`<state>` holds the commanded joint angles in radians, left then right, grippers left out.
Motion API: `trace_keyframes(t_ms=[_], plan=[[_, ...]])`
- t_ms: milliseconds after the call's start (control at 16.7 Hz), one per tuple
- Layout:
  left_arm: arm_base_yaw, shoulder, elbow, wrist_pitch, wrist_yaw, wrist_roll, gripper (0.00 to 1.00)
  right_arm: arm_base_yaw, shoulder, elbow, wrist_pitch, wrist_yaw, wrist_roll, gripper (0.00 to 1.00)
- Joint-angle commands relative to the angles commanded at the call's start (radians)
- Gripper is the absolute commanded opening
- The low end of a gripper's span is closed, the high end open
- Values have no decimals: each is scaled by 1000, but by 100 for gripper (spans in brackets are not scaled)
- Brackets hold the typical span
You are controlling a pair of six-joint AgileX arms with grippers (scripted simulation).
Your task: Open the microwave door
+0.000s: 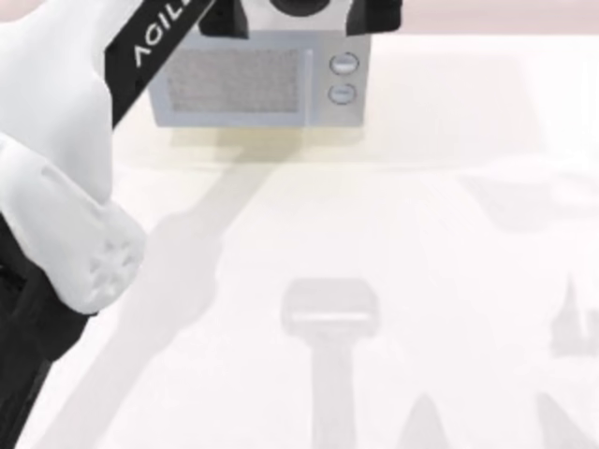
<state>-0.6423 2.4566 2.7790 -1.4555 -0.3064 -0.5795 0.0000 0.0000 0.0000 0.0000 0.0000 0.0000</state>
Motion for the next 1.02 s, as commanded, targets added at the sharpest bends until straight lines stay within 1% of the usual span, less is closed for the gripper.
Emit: trace_keyframes(t_ms=[180,300,720,1020], plan=[[6,3,-5,5,2,2,100,0,0,0,0,0,0,100],[10,2,-37,41,4,8,100,0,0,0,0,0,0,100],[46,14,-248,276,20,44,100,0,0,0,0,0,0,100],[50,16,-271,301,22,48,100,0,0,0,0,0,0,100]])
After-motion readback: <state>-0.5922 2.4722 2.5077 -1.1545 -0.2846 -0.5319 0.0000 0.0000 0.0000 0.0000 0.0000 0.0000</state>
